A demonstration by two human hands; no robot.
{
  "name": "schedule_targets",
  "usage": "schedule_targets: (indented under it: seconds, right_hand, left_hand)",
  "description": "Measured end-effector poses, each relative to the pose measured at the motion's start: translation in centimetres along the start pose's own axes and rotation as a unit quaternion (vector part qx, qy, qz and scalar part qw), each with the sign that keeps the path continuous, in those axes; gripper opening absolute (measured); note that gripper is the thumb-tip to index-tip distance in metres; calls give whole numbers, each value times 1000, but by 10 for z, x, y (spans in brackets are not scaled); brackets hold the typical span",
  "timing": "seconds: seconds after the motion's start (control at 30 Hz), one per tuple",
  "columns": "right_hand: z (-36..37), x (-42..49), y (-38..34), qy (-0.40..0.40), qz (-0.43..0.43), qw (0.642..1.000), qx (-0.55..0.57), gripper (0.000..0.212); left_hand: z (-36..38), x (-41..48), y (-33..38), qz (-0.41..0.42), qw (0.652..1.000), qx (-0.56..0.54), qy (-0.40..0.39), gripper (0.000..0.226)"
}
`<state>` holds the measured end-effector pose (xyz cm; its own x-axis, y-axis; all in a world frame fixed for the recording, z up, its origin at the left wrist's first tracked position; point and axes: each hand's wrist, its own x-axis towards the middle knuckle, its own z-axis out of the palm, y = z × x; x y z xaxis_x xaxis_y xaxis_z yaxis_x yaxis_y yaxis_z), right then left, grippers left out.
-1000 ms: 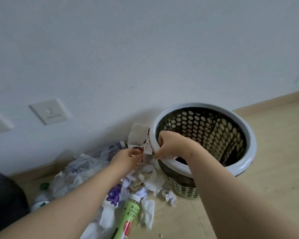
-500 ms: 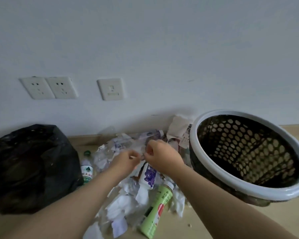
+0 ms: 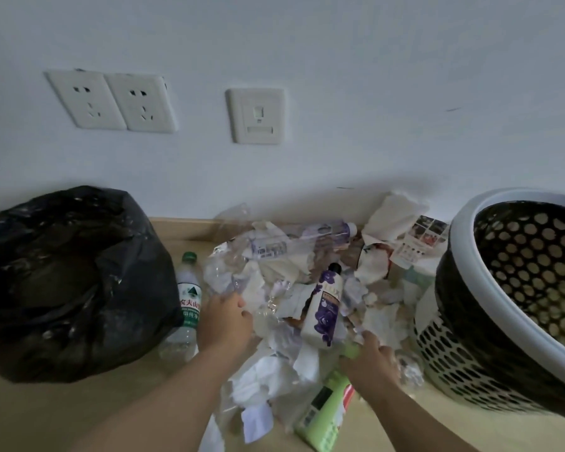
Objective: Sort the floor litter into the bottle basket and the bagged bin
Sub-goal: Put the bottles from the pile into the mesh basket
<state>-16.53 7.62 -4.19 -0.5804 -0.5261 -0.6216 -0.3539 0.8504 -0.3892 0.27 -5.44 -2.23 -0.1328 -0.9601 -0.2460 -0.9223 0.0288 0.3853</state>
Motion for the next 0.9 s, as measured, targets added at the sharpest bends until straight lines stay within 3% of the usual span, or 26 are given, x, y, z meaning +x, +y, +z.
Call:
schedule_targets:
  seconds: [0.17,0.27,0.4,0.53,0.7,0.9]
  right_hand:
    - [14,-2,8,-45,-15,997,66,90]
    - [16,-2,8,-50,-11,995,83,94]
    - [5,1,9,-45,22,984,172,87]
    - [-8,7,13,-48,-7,992,116,70]
    - [-16,17,8,-49,-54,997,37,58]
    - [-7,19,15,-102,-27,983,150,78]
  left_hand:
    - [7,-2,-12,-24,998,9,-60,27]
    - [8,-10,-3,29,999,23,-32,26]
    - [16,-27,25,150,988,35,-22,24]
    - [32,-42,51,229,972,40,9,23]
    - [55,-39,73,231,966,62,-97,33]
    - [76,-31,69,175,974,44,-135,40]
